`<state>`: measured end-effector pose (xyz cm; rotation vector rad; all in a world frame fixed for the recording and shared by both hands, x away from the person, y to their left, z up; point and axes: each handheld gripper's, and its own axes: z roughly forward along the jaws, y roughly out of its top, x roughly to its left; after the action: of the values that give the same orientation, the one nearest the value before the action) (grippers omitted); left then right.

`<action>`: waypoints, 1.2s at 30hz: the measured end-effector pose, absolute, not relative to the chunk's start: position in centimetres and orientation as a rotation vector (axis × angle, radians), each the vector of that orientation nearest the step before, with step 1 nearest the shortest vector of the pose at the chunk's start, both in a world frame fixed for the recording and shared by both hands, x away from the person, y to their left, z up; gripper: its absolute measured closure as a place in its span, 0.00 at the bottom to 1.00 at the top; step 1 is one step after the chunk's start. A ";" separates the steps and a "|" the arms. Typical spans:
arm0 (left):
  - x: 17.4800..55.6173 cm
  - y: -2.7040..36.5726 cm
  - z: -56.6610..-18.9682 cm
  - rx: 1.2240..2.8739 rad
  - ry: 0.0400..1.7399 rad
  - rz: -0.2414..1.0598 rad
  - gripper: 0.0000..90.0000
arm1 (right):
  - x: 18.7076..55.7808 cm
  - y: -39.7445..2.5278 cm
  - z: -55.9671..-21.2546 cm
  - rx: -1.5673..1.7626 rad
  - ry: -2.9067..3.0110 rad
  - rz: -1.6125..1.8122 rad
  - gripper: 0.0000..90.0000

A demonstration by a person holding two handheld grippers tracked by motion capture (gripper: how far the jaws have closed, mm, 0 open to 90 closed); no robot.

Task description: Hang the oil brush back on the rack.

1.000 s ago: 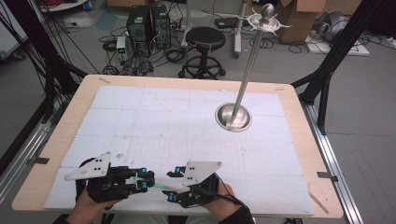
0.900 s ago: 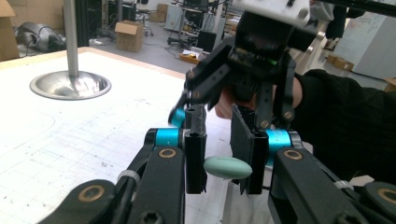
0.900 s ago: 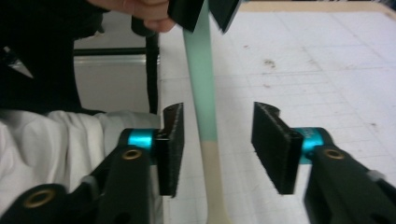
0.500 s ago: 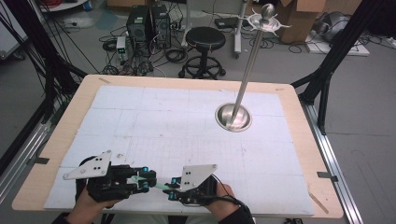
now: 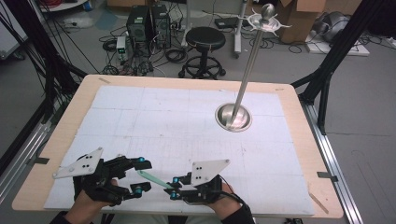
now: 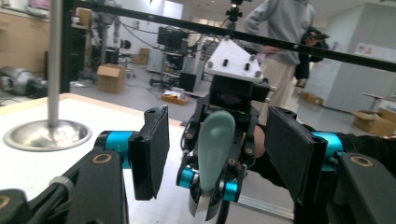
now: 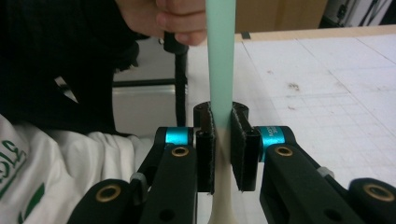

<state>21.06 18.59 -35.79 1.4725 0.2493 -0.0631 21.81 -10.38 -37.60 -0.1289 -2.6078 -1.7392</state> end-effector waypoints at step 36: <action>21.2 17.6 -34.5 1.510 0.323 0.071 0.85 | 21.5 -10.2 -37.5 -0.334 -2.613 -1.865 0.51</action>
<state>21.17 17.59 -34.47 1.5095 0.3231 0.0705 21.54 -10.20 -37.53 -0.3336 -2.6125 -1.8654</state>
